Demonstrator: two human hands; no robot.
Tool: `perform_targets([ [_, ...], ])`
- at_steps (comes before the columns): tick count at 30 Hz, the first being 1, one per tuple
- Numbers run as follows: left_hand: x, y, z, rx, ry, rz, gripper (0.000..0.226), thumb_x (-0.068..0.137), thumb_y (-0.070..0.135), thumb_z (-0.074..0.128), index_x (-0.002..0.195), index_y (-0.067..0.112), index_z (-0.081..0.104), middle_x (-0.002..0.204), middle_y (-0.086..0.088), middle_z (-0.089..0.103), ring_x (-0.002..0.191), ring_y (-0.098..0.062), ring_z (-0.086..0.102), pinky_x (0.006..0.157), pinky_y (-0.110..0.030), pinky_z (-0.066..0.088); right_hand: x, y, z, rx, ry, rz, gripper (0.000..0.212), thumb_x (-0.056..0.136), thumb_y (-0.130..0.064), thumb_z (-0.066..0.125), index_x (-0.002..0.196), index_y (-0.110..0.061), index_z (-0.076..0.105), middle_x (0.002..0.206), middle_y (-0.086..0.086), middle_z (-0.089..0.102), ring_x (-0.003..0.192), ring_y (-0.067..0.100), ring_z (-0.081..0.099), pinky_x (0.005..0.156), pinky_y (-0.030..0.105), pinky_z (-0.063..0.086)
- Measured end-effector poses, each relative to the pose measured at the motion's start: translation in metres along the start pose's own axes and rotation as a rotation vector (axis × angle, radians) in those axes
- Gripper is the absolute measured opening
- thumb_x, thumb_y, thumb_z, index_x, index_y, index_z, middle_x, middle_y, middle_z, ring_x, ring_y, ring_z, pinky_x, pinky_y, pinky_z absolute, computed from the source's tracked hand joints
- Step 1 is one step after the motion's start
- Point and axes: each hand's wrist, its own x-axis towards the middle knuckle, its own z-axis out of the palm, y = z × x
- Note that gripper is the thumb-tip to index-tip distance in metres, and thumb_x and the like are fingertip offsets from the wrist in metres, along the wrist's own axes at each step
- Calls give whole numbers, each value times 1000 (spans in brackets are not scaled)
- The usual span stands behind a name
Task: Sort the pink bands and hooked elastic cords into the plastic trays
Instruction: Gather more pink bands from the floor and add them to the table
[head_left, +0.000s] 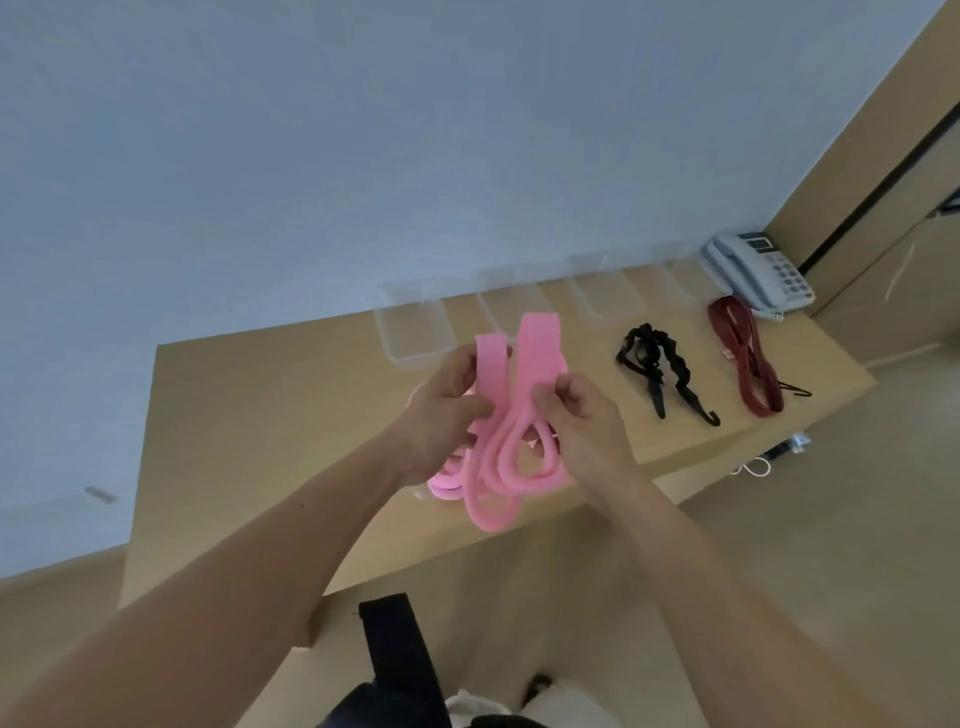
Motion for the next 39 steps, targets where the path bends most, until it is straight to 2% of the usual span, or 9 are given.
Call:
perform_targets([
  [7,40,-29,-4,88,314,-77,51,87,-12,38,121,23,53,117,2,62,73,-19,72,60,-31,56,69,31,-47,-54,-112,101,16,98,-17,57,90,-6,64,82,9,71,68,20,68,60,29,56],
  [12,63,-56,-7,497,515,-250,57,84,-4,49,137,15,42,122,0,57,105,-20,58,77,-25,47,122,56,-76,-139,-172,162,16,96,-20,57,94,-7,65,92,14,71,68,15,67,65,32,56],
  [15,77,-66,-5,545,564,-306,62,85,-2,52,142,16,37,131,-7,54,107,-26,57,86,-38,51,149,70,-78,-184,-237,187,17,95,-20,58,92,-5,66,92,15,71,68,15,66,65,33,56],
  [18,90,-73,-9,714,529,-363,67,87,5,59,148,21,35,136,-10,52,104,-29,59,87,-38,49,169,87,-72,-316,-318,237,23,92,-21,57,91,0,65,88,18,70,73,23,63,71,41,54],
  [22,96,-84,-3,890,555,-341,69,84,13,69,147,16,40,147,-7,44,132,-28,42,108,-35,32,176,107,-64,-610,-358,149,14,90,-18,53,91,-6,61,81,8,66,76,28,61,59,32,46],
  [26,84,-94,9,1134,686,-364,70,82,24,71,145,17,40,154,-3,33,139,-28,29,109,-41,30,175,116,-59,-791,-259,-29,42,87,-18,63,126,-5,53,118,15,56,109,34,54,92,43,46],
  [31,73,-107,20,1370,505,-456,67,91,31,55,151,26,25,154,2,28,138,-25,30,106,-40,34,172,119,-64,-1021,-287,-261,69,91,-33,62,152,-23,29,131,9,46,115,32,48,93,40,44],
  [35,79,-110,16,1401,359,-635,52,101,35,34,152,32,22,160,1,19,147,-25,15,107,-46,35,181,122,-63,-1096,-373,-188,56,98,-40,47,145,-13,36,134,10,51,119,30,47,93,39,44],
  [39,83,-103,11,1349,287,-685,54,102,35,32,154,33,16,162,-1,10,148,-28,11,111,-52,32,183,120,-63,-1090,-332,-252,68,96,-41,53,150,-10,26,144,11,41,127,31,42,100,41,43],
])
